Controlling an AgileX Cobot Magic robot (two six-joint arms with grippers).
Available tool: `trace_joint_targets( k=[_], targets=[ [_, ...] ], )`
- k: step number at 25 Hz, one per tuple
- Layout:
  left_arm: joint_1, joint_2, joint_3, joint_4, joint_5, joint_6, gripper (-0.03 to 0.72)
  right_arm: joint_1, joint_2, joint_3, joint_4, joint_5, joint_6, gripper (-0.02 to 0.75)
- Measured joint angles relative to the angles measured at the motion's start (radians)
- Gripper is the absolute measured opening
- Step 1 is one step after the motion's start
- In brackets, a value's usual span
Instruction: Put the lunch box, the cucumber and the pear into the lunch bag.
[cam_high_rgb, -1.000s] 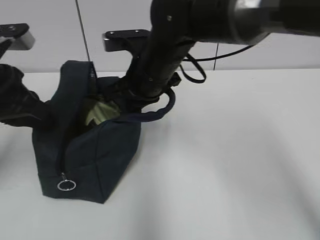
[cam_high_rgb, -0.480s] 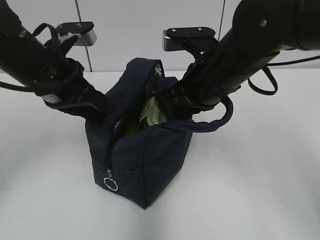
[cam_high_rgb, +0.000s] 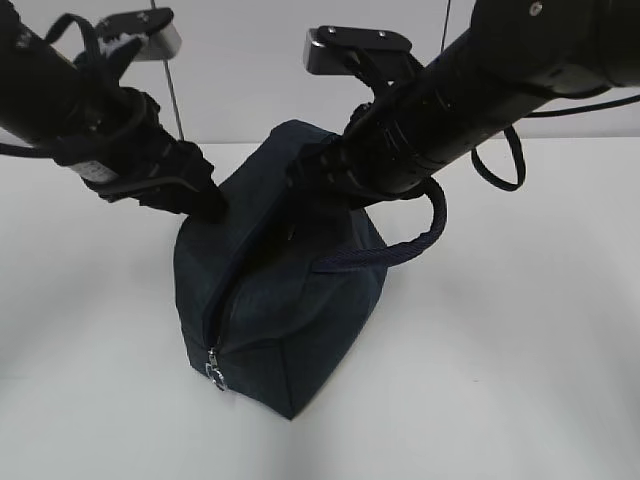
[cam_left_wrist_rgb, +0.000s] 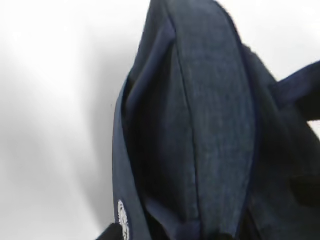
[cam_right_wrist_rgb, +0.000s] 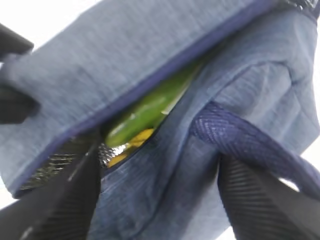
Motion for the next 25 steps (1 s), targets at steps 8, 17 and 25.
trace_joint_targets(
  k=[8,17,25],
  targets=[
    [0.000,-0.067,0.001,0.000,-0.009,0.009,0.346,0.000,-0.128,-0.004,-0.008,0.016,-0.027,0.562],
    [0.000,-0.194,0.151,0.000,-0.127,0.042,0.344,0.152,-0.400,0.349,-0.016,-0.281,-0.079,0.535],
    [0.000,-0.263,0.180,-0.004,-0.158,0.064,0.343,0.492,-0.433,0.800,0.015,-0.908,-0.072,0.452]
  ],
)
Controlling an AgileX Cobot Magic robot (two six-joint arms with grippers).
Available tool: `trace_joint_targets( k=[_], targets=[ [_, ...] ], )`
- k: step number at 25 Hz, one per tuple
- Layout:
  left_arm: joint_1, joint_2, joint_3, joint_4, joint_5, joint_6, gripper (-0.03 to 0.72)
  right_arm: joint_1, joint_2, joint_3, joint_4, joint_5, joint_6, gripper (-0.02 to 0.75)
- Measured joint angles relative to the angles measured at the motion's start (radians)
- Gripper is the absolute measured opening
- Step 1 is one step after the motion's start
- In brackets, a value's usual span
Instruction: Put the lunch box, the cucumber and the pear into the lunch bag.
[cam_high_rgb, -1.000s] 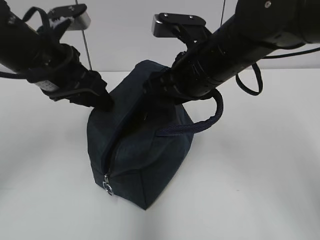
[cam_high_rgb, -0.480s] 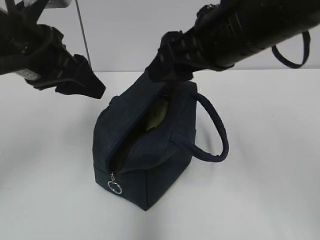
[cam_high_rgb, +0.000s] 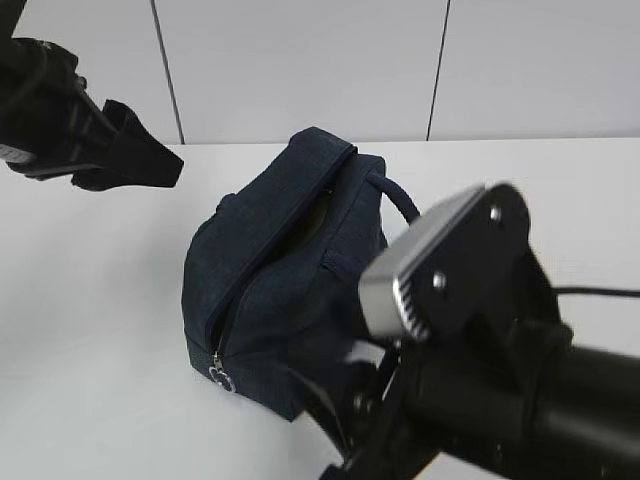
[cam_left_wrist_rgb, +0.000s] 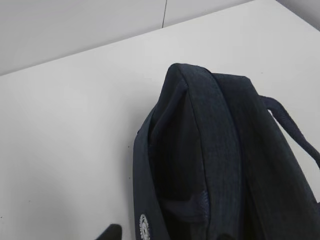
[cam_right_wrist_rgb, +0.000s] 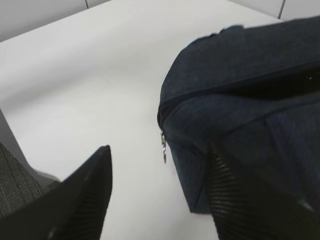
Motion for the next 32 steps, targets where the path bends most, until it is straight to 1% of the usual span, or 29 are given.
trace_joint_targets(
  k=[3,8,10,13,19,24,26,32],
  targets=[
    [0.000,0.000,0.000,0.000,-0.003,0.003,0.343,0.021,0.098,0.023,-0.015,-0.095,0.048,0.447],
    [0.000,-0.009,0.000,-0.001,-0.018,0.004,0.343,0.023,0.305,0.023,-0.170,-0.274,0.216,0.444],
    [0.000,-0.010,0.000,-0.001,-0.027,0.005,0.343,0.023,0.391,0.009,-0.214,-0.323,0.254,0.444],
    [0.000,-0.010,0.000,-0.001,-0.034,0.007,0.343,0.023,0.489,-0.027,-0.242,-0.360,0.271,0.444],
    [0.000,-0.010,0.000,-0.001,-0.035,0.007,0.343,0.023,0.610,-0.123,-0.246,-0.385,0.278,0.444],
    [0.000,-0.010,0.000,-0.001,-0.035,0.015,0.343,0.023,0.675,-0.190,-0.174,-0.385,0.280,0.442],
    [0.000,-0.010,0.000,-0.001,-0.035,0.019,0.343,0.023,0.690,-0.211,-0.167,-0.385,0.280,0.426],
    [0.000,-0.010,0.000,-0.001,-0.035,0.026,0.343,0.023,0.730,-0.253,-0.160,-0.372,0.280,0.328]
  ],
)
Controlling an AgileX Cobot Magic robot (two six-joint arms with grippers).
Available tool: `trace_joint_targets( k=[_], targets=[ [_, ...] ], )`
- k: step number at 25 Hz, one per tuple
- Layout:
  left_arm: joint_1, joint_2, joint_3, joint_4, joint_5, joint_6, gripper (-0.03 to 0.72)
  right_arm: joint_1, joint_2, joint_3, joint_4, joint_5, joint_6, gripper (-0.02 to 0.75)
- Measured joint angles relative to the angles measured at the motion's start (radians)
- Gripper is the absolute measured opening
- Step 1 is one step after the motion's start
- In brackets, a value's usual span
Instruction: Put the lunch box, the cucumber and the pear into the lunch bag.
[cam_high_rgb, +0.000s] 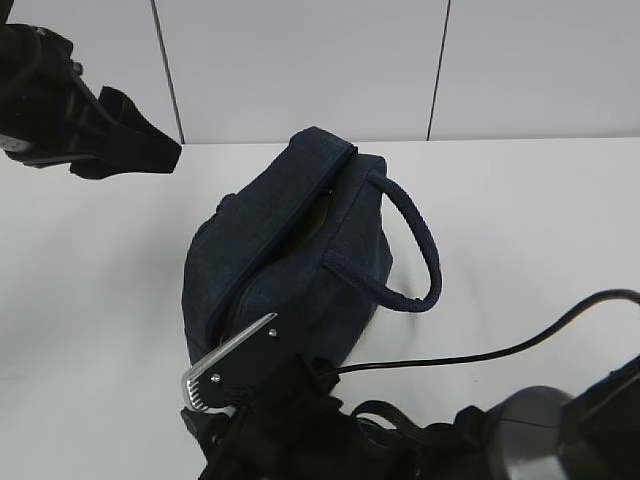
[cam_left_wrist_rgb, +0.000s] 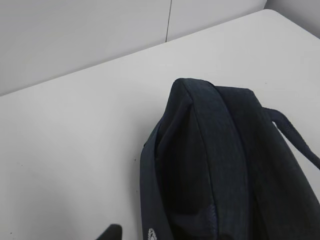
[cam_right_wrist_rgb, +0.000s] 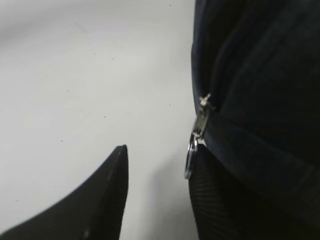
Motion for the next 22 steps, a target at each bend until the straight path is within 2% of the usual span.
trace_joint_targets(
  k=[5,9,13,19,22],
  targets=[
    [0.000,0.000,0.000,0.000,-0.001,0.001,0.343,0.000,0.006,-0.004,0.054,0.002,-0.021,0.249],
    [0.000,0.000,0.000,0.000,-0.001,0.001,0.343,0.000,0.006,-0.004,0.143,0.002,-0.067,0.136],
    [0.000,0.000,0.000,0.000,-0.001,0.002,0.343,0.000,0.003,-0.004,0.163,0.019,-0.092,0.006],
    [0.000,-0.001,0.018,0.009,-0.014,0.014,0.343,0.000,-0.076,-0.004,0.166,0.113,-0.102,0.000],
    [0.009,-0.013,0.103,-0.018,-0.089,0.052,0.343,0.000,-0.124,-0.004,0.166,0.169,-0.102,0.000]
  ],
)
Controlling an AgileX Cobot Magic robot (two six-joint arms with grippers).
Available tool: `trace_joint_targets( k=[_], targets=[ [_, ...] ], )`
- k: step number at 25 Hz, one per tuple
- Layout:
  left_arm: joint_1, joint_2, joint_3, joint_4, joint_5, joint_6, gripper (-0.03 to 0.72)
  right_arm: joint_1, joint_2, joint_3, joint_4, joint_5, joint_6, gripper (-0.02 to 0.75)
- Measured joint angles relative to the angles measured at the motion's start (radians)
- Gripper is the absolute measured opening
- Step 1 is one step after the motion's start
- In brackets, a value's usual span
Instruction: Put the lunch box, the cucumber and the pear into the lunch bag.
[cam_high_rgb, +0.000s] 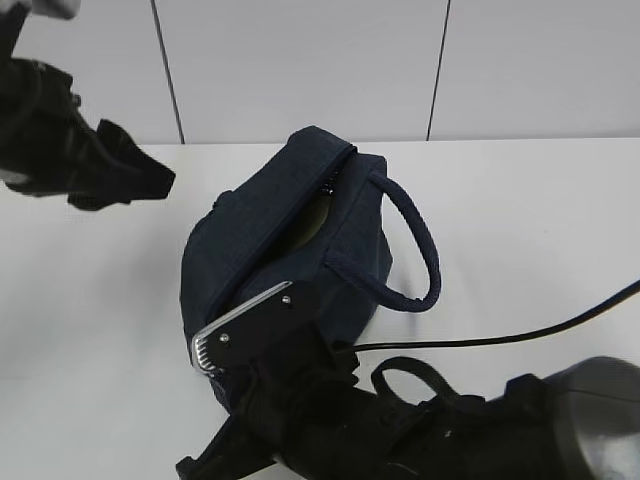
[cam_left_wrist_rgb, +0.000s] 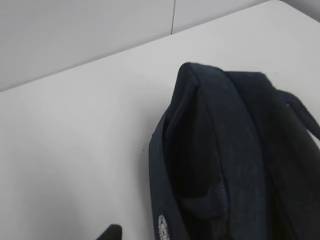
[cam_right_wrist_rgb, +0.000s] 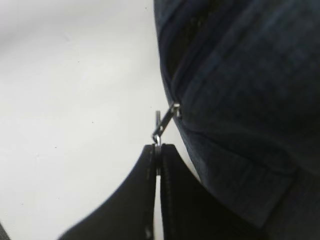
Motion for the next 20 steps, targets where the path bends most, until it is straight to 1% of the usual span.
trace_joint_targets(
  k=[2,3,5,6,8,9,10,11,13,14,16,20],
  targets=[
    [0.016,-0.020,0.098,-0.090,-0.084,0.066,0.343,0.000,-0.027,0.000,0.000,0.033,-0.001,0.000],
    [0.026,-0.034,0.144,-0.145,-0.117,0.133,0.343,0.000,-0.038,0.000,0.000,0.048,-0.008,0.000],
    [0.048,-0.057,0.209,-0.322,-0.129,0.322,0.342,0.000,-0.050,0.000,0.000,0.080,-0.021,0.000],
    [0.064,-0.067,0.236,-0.418,-0.110,0.452,0.340,0.000,-0.054,0.000,0.000,0.091,-0.026,0.000],
    [0.114,-0.073,0.276,-0.678,-0.024,0.711,0.335,0.000,-0.058,0.000,0.000,0.100,-0.030,0.000],
    [0.152,-0.073,0.294,-0.798,0.033,0.842,0.332,0.000,-0.058,0.000,0.000,0.108,-0.031,0.000],
    [0.194,-0.073,0.307,-0.876,0.082,0.946,0.328,0.000,-0.058,0.000,0.000,0.113,-0.033,0.000],
    [0.228,-0.073,0.313,-0.933,0.115,1.021,0.327,0.000,-0.058,0.000,0.000,0.125,-0.034,0.000],
    [0.296,-0.062,0.315,-0.995,0.186,1.102,0.326,0.000,-0.059,0.000,0.000,0.143,-0.038,0.000],
    [0.317,-0.044,0.313,-1.017,0.234,1.131,0.326,0.000,-0.059,0.000,0.000,0.148,-0.042,0.000],
    [0.332,0.009,0.297,-1.025,0.332,1.159,0.324,0.000,-0.061,0.000,0.000,0.150,-0.042,0.000],
    [0.336,0.140,0.244,-1.012,0.495,1.176,0.325,0.000,-0.065,0.000,0.000,0.156,-0.042,0.000]
  ],
)
